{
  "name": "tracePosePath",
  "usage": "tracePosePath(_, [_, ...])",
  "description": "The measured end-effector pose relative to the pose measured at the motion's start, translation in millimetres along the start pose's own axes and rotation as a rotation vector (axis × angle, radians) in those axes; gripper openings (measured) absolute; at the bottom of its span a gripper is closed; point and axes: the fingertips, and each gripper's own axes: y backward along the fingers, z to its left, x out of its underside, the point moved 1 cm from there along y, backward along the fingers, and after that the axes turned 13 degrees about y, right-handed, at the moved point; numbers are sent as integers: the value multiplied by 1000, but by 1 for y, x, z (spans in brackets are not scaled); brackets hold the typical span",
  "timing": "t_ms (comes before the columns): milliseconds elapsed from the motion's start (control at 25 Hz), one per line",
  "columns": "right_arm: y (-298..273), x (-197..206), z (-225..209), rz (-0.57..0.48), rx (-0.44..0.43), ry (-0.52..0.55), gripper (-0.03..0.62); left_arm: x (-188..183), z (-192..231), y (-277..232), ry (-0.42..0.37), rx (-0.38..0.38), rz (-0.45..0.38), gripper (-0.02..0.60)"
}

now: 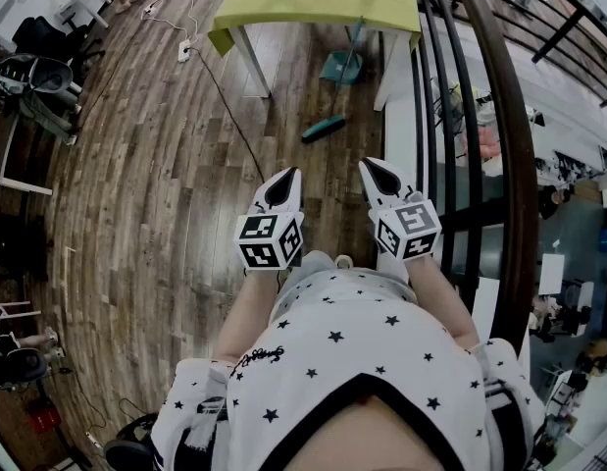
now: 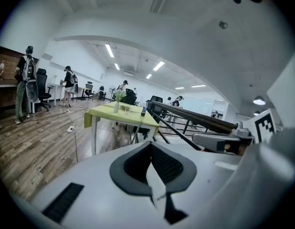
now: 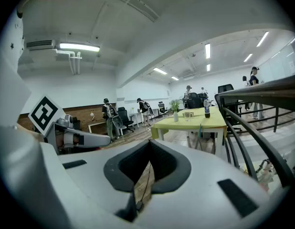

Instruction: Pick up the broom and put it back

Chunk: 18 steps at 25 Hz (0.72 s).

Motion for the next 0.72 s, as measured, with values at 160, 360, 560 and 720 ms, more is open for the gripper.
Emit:
tracePosePath(160, [5, 0, 15, 3, -22, 13, -7, 3, -4, 13, -24, -4, -7, 12])
tracePosePath(360, [9, -10, 24, -11, -33, 15, -6, 4, -13, 24, -33, 14, 3, 12])
tracePosePath(560, [20, -10, 26, -22, -32, 1, -7, 12, -17, 31, -14, 1, -2, 12])
tracePosePath(720, [30, -8, 16, -35, -14, -59, -6, 19, -24, 27, -15, -3, 15, 12])
